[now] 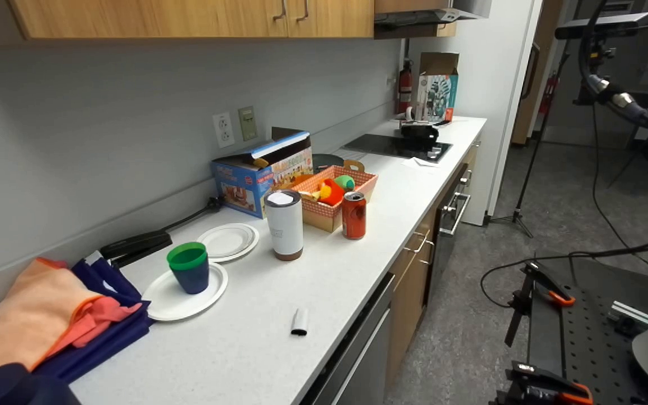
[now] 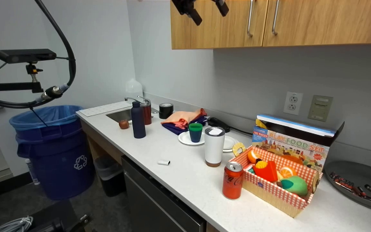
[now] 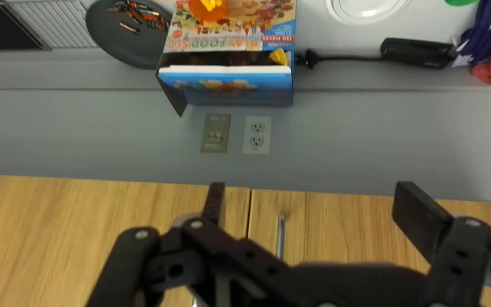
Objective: Open the left door of the first upper cabinet on the left
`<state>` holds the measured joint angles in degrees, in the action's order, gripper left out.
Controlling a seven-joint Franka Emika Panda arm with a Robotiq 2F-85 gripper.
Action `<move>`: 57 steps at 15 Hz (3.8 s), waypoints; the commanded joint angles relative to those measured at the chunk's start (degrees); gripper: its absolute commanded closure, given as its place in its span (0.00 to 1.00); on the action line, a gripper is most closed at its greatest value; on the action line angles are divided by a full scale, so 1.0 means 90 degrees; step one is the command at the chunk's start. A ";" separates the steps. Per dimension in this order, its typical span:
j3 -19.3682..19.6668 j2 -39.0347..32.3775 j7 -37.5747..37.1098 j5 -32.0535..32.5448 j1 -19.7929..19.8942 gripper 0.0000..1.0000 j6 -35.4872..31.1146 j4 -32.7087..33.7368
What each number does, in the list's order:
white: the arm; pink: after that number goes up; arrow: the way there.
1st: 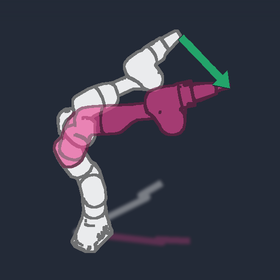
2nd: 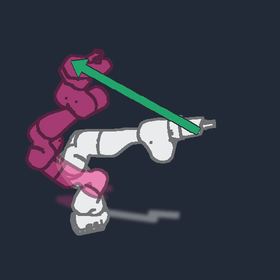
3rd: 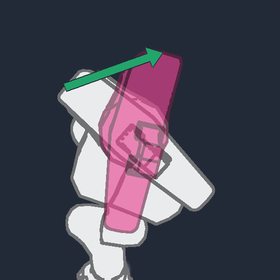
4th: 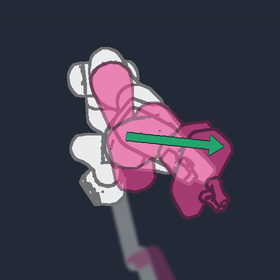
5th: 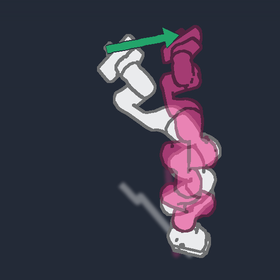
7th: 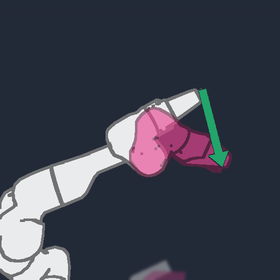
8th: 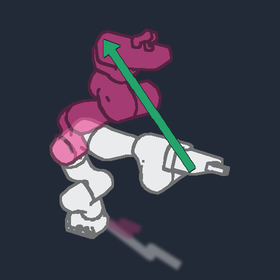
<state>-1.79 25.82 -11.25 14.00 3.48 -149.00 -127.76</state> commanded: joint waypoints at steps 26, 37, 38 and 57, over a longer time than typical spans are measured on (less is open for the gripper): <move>0.0149 -0.2459 0.0897 -0.1737 -0.0302 0.00 -0.0271 0.2754; 0.0266 -0.3269 0.1330 -0.2060 -0.0218 0.00 -0.0500 0.3763; 0.0199 -0.3280 0.1681 -0.2411 -0.0193 0.00 -0.0499 0.3804; 0.0328 -0.3229 0.5219 -0.7572 0.0376 0.00 0.2714 0.4367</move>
<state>1.84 -4.82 33.77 -49.91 7.58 -131.27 -87.45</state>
